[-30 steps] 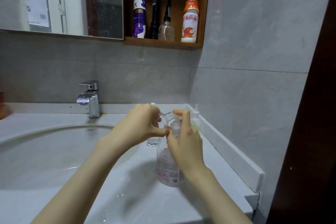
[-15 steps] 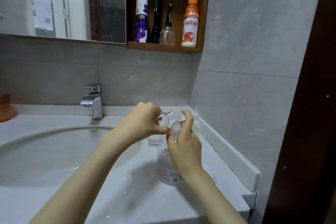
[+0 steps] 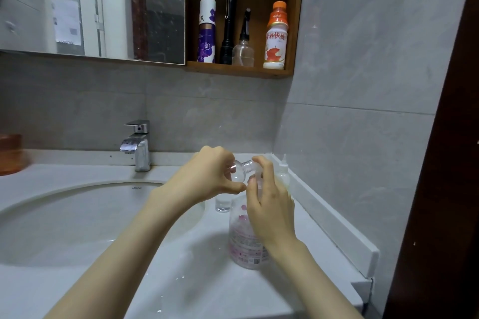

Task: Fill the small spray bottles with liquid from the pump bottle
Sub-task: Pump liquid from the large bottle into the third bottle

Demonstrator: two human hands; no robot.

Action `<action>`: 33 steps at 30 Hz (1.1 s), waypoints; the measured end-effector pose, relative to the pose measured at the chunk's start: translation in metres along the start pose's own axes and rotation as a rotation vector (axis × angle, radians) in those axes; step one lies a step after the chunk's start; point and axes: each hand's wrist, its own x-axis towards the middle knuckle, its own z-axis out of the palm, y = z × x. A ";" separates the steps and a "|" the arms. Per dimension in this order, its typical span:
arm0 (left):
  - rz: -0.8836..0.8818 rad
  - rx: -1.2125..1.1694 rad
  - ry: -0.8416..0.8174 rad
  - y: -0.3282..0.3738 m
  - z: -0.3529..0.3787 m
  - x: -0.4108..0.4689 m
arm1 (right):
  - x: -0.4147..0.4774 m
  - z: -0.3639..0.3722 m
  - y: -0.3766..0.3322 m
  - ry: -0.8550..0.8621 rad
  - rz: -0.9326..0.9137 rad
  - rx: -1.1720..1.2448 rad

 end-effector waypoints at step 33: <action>-0.037 -0.025 0.004 0.000 0.003 -0.002 | -0.006 -0.005 -0.003 -0.025 0.030 0.161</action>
